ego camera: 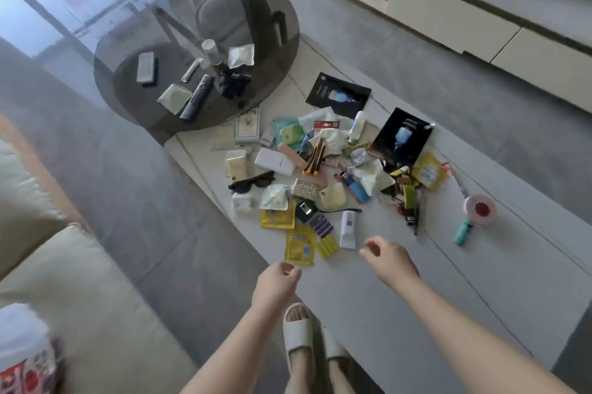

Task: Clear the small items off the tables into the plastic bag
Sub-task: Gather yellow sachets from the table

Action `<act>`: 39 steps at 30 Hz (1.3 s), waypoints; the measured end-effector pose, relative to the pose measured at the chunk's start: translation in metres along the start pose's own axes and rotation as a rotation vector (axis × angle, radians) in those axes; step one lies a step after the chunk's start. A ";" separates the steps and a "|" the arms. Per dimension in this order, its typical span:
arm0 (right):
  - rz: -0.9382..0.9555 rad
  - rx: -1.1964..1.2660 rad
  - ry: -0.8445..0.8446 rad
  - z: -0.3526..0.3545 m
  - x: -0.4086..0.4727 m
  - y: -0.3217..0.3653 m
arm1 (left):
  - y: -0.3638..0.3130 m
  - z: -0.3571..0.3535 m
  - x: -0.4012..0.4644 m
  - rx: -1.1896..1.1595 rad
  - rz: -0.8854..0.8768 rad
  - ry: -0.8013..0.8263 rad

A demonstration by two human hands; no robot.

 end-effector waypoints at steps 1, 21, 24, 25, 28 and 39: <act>-0.005 -0.005 0.003 -0.008 0.012 -0.006 | -0.003 -0.007 0.014 -0.001 0.002 -0.004; -0.177 -0.271 -0.199 -0.116 0.169 -0.054 | -0.011 -0.103 0.190 0.065 0.179 -0.264; -0.161 -0.338 -0.212 -0.122 0.174 -0.060 | -0.011 -0.109 0.197 0.114 0.212 -0.301; -0.155 -0.335 -0.208 -0.123 0.174 -0.061 | -0.011 -0.110 0.198 0.095 0.217 -0.301; -0.166 -0.256 -0.212 -0.120 0.174 -0.060 | -0.008 -0.111 0.196 -0.010 0.247 -0.238; -0.171 0.345 -0.042 -0.131 0.137 -0.059 | 0.008 -0.113 0.166 -0.471 0.413 0.045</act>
Point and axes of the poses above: each hand's wrist, its own x-axis towards the middle knuckle, its own z-axis out of the back of the hand, y = z × x, the point moved 1 cm from there along x, towards the middle knuckle, and after that the axes turned 11 degrees about z, right-handed, at the moved point
